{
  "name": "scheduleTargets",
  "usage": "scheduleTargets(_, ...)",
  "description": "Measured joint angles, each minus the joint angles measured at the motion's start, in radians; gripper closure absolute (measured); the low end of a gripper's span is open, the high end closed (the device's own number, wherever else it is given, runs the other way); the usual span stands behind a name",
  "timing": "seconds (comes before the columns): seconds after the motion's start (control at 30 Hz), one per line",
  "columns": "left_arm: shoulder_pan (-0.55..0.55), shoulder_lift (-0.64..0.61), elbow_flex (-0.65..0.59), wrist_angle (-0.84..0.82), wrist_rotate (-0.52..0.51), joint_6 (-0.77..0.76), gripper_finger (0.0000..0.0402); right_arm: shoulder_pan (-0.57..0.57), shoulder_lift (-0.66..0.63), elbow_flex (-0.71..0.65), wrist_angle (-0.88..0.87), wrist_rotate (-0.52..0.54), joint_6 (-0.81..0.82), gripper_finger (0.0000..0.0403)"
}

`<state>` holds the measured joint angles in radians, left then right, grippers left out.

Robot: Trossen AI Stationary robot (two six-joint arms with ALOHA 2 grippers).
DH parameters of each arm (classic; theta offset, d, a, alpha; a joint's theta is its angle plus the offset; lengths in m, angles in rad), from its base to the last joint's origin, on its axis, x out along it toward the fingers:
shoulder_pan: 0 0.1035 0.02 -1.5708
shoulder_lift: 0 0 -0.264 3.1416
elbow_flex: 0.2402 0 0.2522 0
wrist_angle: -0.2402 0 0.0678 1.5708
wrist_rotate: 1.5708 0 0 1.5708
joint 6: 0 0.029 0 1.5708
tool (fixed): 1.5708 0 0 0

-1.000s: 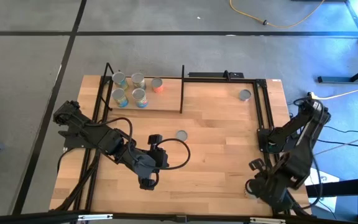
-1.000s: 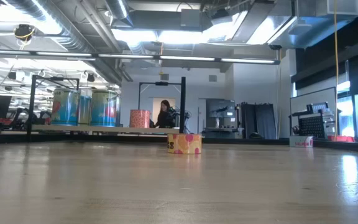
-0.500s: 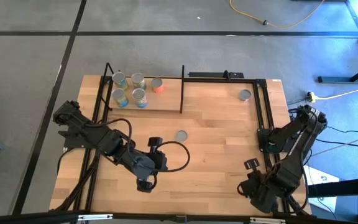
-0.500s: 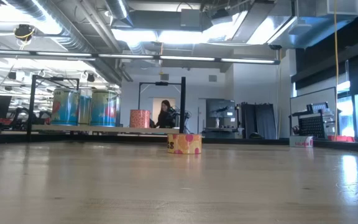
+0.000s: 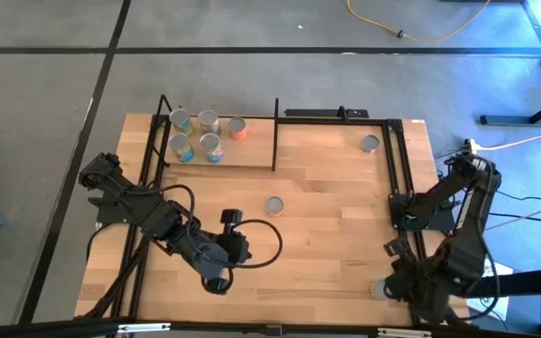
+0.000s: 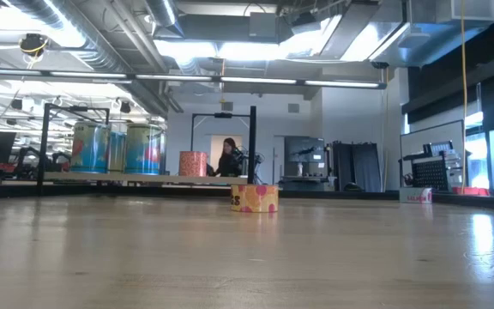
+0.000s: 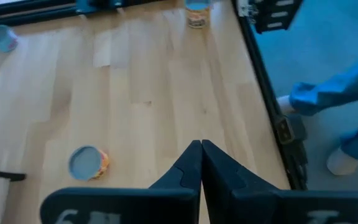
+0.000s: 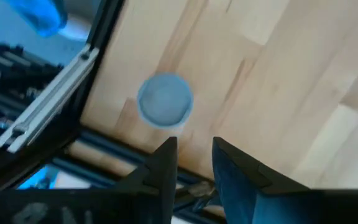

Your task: Pick and place cans onto a shelf

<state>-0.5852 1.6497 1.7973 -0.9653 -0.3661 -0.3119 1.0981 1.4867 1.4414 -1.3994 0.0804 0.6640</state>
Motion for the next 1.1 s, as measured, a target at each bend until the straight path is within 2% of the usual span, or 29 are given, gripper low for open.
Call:
scheduleTargets(0.17, 0.005, 0.000, 0.000, 0.000, -0.038, -0.027, 0.0401, 0.033, -0.038, -0.014, 0.020, 0.114, 0.018, 0.0299)
scheduleTargets(0.23, 0.005, 0.000, 0.000, 0.000, -0.038, -0.045, 0.0401, 0.039, -0.056, -0.054, 0.038, 0.126, 0.042, 0.0299)
scheduleTargets(0.53, 0.004, 0.000, 0.000, 0.000, -0.037, -0.072, 0.0401, 0.032, -0.182, -0.275, 0.252, 0.015, 0.091, 0.0299)
scheduleTargets(0.77, 0.001, 0.000, 0.000, 0.000, -0.035, -0.072, 0.0401, 0.025, -0.183, -0.349, 0.500, -0.023, 0.094, 0.0299)
scheduleTargets(0.87, 0.001, 0.000, 0.000, -0.008, -0.035, -0.071, 0.0401, 0.024, -0.169, -0.381, 0.512, -0.022, 0.109, 0.0299)
scheduleTargets(1.1, 0.001, 0.000, 0.000, -0.024, -0.034, -0.071, 0.0401, 0.014, -0.154, -0.460, 0.519, -0.019, 0.272, 0.0299)
